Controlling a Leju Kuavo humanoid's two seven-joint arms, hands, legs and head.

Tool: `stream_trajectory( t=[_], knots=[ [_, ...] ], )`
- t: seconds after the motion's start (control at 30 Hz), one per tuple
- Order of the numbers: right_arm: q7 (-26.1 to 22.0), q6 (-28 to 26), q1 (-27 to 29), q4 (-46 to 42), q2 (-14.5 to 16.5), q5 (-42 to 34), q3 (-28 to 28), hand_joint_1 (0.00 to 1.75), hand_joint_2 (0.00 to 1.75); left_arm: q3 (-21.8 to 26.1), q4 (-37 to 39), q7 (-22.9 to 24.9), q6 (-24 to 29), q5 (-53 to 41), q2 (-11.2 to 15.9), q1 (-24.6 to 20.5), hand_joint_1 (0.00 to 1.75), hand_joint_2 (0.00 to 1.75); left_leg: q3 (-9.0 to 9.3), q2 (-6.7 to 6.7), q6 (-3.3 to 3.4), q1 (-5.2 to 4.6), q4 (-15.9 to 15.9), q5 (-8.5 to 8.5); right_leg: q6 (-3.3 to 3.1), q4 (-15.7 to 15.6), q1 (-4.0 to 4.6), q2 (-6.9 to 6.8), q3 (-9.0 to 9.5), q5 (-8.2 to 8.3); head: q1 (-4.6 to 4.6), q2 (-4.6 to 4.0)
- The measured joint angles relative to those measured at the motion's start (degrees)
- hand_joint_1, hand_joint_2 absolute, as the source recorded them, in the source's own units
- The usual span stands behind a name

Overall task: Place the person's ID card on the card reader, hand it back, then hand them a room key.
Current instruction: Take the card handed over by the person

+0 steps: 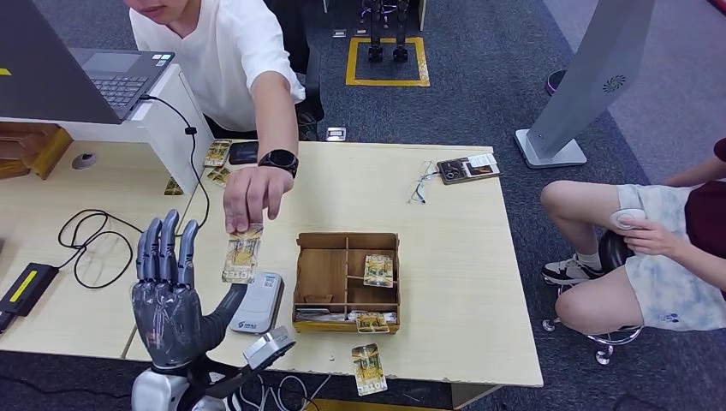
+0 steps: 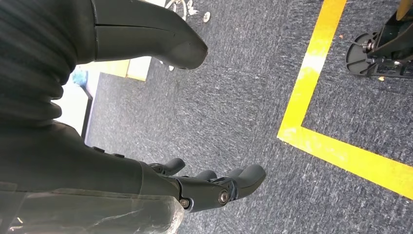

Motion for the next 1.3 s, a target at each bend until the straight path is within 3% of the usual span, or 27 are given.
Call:
stream_trajectory(
  t=[0.2,0.3,0.33,0.43,0.47,0.6,0.67,0.87,0.93,1.3],
  knots=[
    [0.2,0.2,-0.1,0.0,-0.2,0.0,0.7,0.0,1.75,0.0,0.9,5.6,0.0,-6.4,0.1,-0.9,0.0,1.75,0.0,0.0,0.0,0.0,0.0,0.0,0.0,0.0,0.0,0.0,-0.01,0.0,0.0,0.0],
    [0.2,0.5,-0.2,0.1,-0.3,0.0,0.8,0.0,1.75,0.0,2.1,11.1,0.0,-8.5,0.7,-2.7,0.0,1.75,0.0,0.0,0.0,0.0,0.0,0.0,0.0,0.0,0.0,0.0,0.0,0.01,0.01,0.0],
    [0.2,0.6,-0.2,0.1,-0.3,0.0,0.8,0.0,1.75,-0.1,2.6,13.0,0.0,-8.8,1.0,-3.4,0.33,1.75,0.0,-0.01,0.0,0.0,0.0,0.0,0.0,0.0,0.0,-0.01,0.01,0.01,0.01,0.0],
    [0.2,0.6,-0.2,0.2,-0.5,0.0,1.0,0.0,1.75,-0.5,3.9,17.3,0.0,-8.8,2.0,-5.3,1.64,1.75,0.0,-0.01,-0.01,0.0,0.0,0.01,0.0,0.0,0.0,-0.01,0.02,0.01,0.01,0.0],
    [0.2,0.6,-0.2,0.2,-0.5,0.0,1.1,0.0,1.75,-0.8,4.4,18.5,0.0,-8.8,2.4,-5.7,1.75,1.75,0.0,-0.01,-0.01,0.01,0.0,0.01,-0.01,0.0,0.0,-0.01,0.01,0.01,0.01,0.0],
    [0.2,0.6,-0.2,0.3,-0.6,0.0,1.2,0.0,1.75,-2.5,5.6,22.1,0.0,-8.8,3.3,-6.9,1.75,1.75,-0.01,-0.01,-0.01,0.01,0.0,0.01,0.0,0.0,0.0,0.0,0.0,0.01,0.01,0.0],
    [0.1,0.6,-0.2,0.3,-0.6,0.0,1.2,0.0,1.75,-3.5,5.9,21.5,0.0,-8.1,3.3,-7.1,1.75,1.75,-0.03,-0.01,-0.01,0.0,0.0,0.01,0.0,0.0,0.0,0.0,0.0,0.0,0.0,0.0],
    [-0.1,0.6,-0.2,0.3,-0.6,0.0,1.5,0.0,1.75,-2.6,6.1,6.6,0.0,-0.9,0.7,-7.0,1.75,1.75,-0.07,-0.01,0.02,-0.02,0.0,-0.01,0.01,0.0,-0.01,0.0,-0.02,0.0,0.12,0.0],
    [-0.1,0.6,-0.1,0.3,-0.6,0.0,1.6,0.0,1.75,-1.6,6.2,3.9,0.0,0.9,0.5,-6.9,1.75,1.75,-0.06,0.0,0.02,-0.02,0.0,-0.02,0.01,0.0,-0.02,0.0,-0.03,0.0,0.11,0.0],
    [-0.1,0.6,-0.1,0.3,-0.7,0.0,1.6,0.0,1.75,0.9,6.4,1.5,0.0,4.6,0.3,-6.7,1.75,1.75,-0.07,-0.01,-0.01,0.02,0.0,0.01,0.0,0.0,0.0,-0.01,-0.04,0.0,0.1,0.0]
  ],
)
